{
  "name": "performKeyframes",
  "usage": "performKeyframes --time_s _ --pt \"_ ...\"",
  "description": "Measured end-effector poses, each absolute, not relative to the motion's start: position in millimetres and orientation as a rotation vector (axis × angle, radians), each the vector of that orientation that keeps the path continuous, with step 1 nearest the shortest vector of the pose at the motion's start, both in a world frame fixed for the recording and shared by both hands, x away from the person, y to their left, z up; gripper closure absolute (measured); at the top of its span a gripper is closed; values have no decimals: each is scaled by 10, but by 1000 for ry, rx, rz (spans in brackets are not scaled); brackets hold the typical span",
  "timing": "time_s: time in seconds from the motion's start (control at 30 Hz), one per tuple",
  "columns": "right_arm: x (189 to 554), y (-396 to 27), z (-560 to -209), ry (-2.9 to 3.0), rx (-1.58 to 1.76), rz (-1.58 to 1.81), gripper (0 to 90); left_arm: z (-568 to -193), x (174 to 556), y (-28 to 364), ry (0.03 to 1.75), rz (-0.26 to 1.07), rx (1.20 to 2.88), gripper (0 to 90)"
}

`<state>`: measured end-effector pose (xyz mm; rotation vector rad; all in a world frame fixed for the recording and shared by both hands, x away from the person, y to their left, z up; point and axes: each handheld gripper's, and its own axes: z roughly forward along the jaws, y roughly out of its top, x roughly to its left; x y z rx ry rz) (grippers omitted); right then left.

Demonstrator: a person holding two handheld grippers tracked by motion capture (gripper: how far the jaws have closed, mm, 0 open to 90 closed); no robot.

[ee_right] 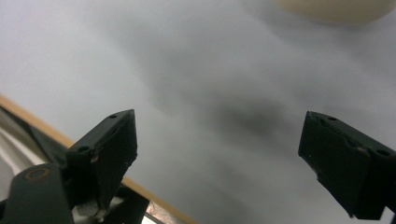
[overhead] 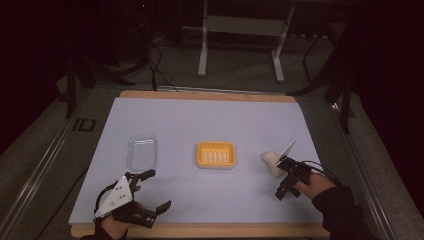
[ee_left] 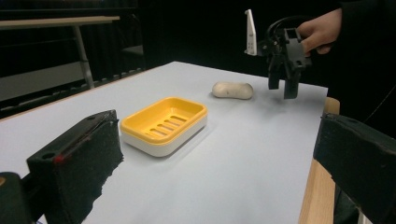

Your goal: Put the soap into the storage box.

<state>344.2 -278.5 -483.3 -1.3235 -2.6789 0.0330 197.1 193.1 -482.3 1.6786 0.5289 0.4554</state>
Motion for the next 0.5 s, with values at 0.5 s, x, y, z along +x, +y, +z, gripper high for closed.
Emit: performKeyframes --time_s 0.5 --pt "3711 -2729 -4877 -2704 -1409 11 135 -4822 1978 1934 535 437 1680 11"
